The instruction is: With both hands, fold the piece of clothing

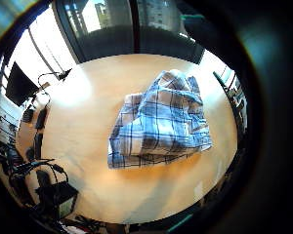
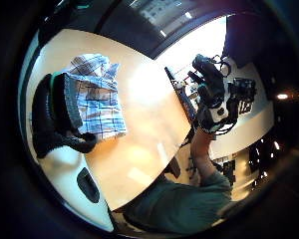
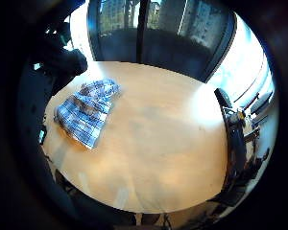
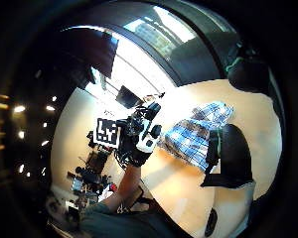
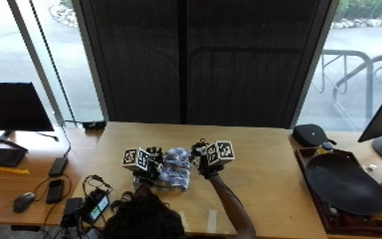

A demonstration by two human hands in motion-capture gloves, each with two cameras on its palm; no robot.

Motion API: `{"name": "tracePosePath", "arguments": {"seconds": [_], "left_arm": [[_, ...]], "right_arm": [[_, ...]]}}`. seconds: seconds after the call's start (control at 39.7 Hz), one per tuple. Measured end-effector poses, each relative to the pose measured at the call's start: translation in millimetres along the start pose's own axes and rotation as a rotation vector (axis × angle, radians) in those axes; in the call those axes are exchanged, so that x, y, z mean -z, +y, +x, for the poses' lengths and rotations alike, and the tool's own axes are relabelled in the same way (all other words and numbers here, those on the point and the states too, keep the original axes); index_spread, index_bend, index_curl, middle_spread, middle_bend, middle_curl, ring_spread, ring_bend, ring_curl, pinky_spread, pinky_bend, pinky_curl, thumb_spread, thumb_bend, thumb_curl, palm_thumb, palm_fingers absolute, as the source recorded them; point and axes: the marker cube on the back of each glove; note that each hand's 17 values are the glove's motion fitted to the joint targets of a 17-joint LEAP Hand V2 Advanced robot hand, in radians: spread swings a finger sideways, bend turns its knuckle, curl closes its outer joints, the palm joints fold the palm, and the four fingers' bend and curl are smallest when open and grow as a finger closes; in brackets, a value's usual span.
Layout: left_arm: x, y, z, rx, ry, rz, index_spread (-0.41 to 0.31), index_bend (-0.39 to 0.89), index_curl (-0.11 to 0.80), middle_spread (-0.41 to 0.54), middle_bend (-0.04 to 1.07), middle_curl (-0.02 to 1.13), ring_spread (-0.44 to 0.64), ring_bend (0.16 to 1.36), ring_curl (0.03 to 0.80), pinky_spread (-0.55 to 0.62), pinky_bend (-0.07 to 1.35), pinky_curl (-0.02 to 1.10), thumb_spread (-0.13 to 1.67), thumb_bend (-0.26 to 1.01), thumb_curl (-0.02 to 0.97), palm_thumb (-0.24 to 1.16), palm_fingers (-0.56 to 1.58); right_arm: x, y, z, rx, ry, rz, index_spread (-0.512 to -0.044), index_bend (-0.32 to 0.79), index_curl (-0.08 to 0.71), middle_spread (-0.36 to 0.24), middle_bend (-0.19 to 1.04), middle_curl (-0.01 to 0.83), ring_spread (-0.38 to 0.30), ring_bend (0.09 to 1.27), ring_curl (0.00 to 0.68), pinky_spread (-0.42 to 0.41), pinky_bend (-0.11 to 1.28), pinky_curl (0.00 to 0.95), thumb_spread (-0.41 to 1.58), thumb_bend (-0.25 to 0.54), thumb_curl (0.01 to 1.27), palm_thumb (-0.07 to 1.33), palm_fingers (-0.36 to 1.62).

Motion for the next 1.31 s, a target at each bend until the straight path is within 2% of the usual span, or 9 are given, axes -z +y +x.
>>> {"name": "tracePosePath", "arguments": {"seconds": [0.3,0.53,0.75,1.08,1.31], "left_arm": [[-9,-2,-2,0.015,0.023,0.003,-0.124,0.17,0.343,0.045,0.19,0.33,0.30,0.36,0.246,0.35,0.29,0.23,1.48,0.44,0.295,0.47,0.45],[-15,9,-1,0.005,0.037,-0.016,-0.125,0.17,0.361,0.045,0.19,0.35,0.30,0.36,0.261,0.36,0.29,0.25,1.50,0.43,0.316,0.47,0.45],[-10,7,3,-0.008,0.031,0.006,-0.125,0.17,0.373,0.045,0.19,0.36,0.30,0.36,0.274,0.36,0.28,0.26,1.50,0.41,0.331,0.47,0.44],[-24,3,3,-0.016,0.006,-0.038,-0.126,0.17,0.384,0.045,0.19,0.38,0.30,0.35,0.287,0.36,0.27,0.29,1.51,0.40,0.346,0.48,0.44],[-26,19,12,-0.048,-0.024,-0.061,-0.127,0.17,0.387,0.045,0.19,0.38,0.30,0.35,0.295,0.37,0.27,0.30,1.51,0.39,0.352,0.48,0.43]], "right_arm": [[9,6,9,-0.019,0.061,-0.027,-0.296,0.15,0.328,-0.126,0.17,0.322,-0.184,0.37,0.347,0.038,0.36,0.305,1.06,0.282,0.38,0.84,0.85],[31,9,-14,0.021,0.087,0.010,-0.296,0.16,0.341,-0.128,0.17,0.334,-0.182,0.37,0.364,0.038,0.36,0.322,1.09,0.231,0.41,0.86,0.84],[38,17,-22,0.054,0.119,0.034,-0.297,0.15,0.350,-0.128,0.17,0.342,-0.182,0.37,0.377,0.038,0.35,0.336,1.10,0.184,0.43,0.89,0.84],[34,10,-2,-0.012,0.040,0.043,-0.297,0.15,0.357,-0.128,0.16,0.349,-0.182,0.36,0.389,0.038,0.35,0.349,1.11,0.122,0.46,0.91,0.84],[43,15,-2,-0.045,0.015,0.062,-0.297,0.15,0.360,-0.129,0.16,0.353,-0.182,0.35,0.392,0.038,0.34,0.356,1.12,0.087,0.47,0.93,0.84]]}}
